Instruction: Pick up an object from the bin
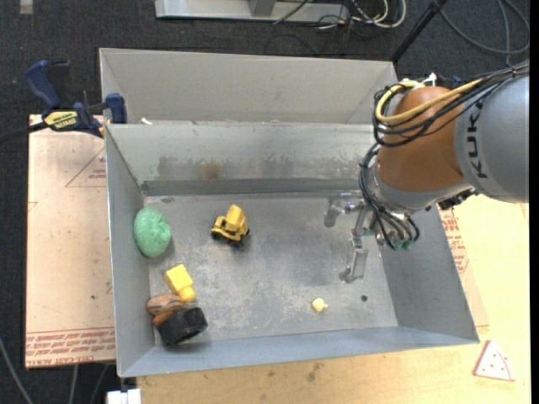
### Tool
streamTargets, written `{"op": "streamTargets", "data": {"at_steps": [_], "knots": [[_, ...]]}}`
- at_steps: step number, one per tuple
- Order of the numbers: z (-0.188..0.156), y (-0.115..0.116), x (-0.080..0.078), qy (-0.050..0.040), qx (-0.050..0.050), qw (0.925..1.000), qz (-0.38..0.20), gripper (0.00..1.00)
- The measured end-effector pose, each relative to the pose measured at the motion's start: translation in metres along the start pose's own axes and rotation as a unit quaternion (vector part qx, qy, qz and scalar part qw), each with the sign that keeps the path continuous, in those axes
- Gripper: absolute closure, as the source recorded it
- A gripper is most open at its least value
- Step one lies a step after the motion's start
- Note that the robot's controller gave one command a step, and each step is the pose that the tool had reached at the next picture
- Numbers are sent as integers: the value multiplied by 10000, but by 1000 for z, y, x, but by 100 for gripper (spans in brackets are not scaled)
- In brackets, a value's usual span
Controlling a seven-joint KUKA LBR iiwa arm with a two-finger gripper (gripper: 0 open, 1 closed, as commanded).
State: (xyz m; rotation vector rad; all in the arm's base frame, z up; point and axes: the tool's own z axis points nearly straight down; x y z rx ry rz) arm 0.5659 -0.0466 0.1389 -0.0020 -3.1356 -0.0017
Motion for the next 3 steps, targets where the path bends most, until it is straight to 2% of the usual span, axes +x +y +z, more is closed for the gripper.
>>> {"op": "streamTargets", "data": {"at_steps": [1,2,3], "knots": [[-5,0,-1,-34,3,10000,-6,0],[31,51,-28,-70,10,9996,-273,0],[56,71,-39,-44,-21,9969,-781,0]]}}
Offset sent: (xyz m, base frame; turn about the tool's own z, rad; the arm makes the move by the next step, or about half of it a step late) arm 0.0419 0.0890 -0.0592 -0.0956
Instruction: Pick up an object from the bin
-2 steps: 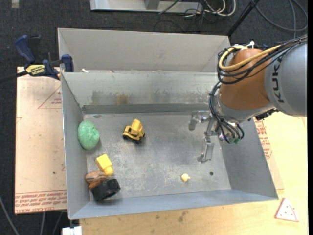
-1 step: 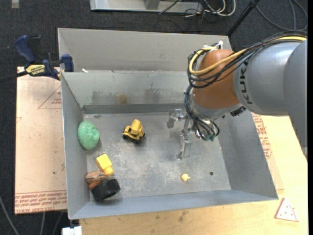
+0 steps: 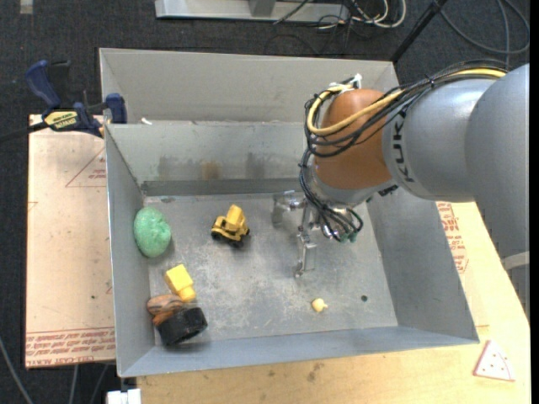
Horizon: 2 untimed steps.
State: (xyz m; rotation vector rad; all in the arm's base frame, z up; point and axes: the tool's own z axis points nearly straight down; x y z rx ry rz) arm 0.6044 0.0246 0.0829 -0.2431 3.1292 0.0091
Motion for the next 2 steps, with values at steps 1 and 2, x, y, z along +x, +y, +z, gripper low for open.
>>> {"op": "streamTargets", "data": {"at_steps": [1,2], "knots": [[3,-10,-2,9,8,10000,-71,0],[1,0,-1,-2,7,9992,396,0]]}}
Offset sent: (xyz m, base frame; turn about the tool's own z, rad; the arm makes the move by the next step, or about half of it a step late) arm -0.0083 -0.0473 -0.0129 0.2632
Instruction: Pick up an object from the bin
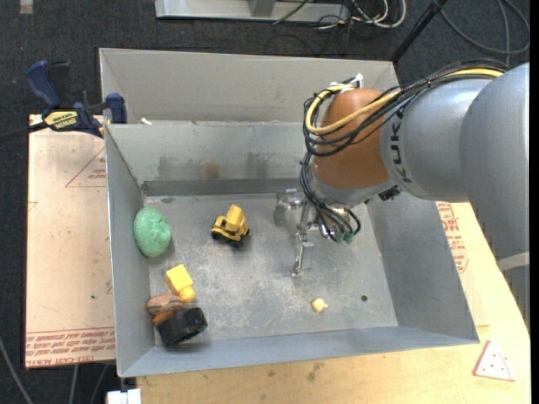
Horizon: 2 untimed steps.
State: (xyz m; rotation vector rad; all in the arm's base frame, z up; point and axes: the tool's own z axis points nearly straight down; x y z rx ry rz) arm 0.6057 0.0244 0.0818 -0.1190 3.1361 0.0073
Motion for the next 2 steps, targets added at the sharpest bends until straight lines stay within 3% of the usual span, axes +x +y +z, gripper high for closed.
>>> {"op": "streamTargets", "data": {"at_steps": [1,2], "knots": [[-35,-21,-14,23,20,9999,-159,0],[-43,27,-29,-11,27,9951,-992,0]]}}
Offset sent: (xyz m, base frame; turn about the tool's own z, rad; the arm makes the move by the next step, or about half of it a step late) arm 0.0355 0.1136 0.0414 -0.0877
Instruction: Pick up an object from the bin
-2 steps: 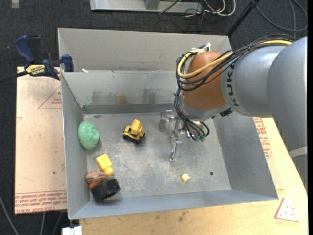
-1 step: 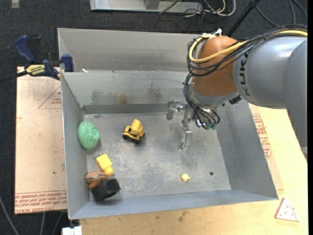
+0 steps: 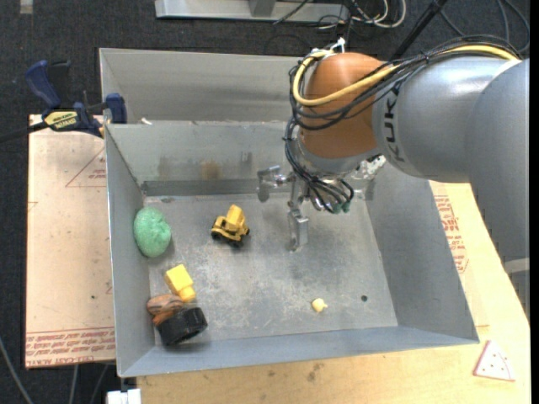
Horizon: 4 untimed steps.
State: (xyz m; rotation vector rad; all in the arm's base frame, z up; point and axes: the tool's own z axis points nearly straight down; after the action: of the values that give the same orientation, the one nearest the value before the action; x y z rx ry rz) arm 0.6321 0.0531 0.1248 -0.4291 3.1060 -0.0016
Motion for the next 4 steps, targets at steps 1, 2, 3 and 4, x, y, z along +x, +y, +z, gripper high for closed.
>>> {"op": "streamTargets", "data": {"at_steps": [1,2,3,4], "knots": [[29,56,-12,3,-17,9999,139,0],[40,78,-26,-1,-19,9958,-918,100],[40,77,-26,-1,-19,9958,-917,100],[-71,-18,2,8,-13,9927,-1210,100]]}}
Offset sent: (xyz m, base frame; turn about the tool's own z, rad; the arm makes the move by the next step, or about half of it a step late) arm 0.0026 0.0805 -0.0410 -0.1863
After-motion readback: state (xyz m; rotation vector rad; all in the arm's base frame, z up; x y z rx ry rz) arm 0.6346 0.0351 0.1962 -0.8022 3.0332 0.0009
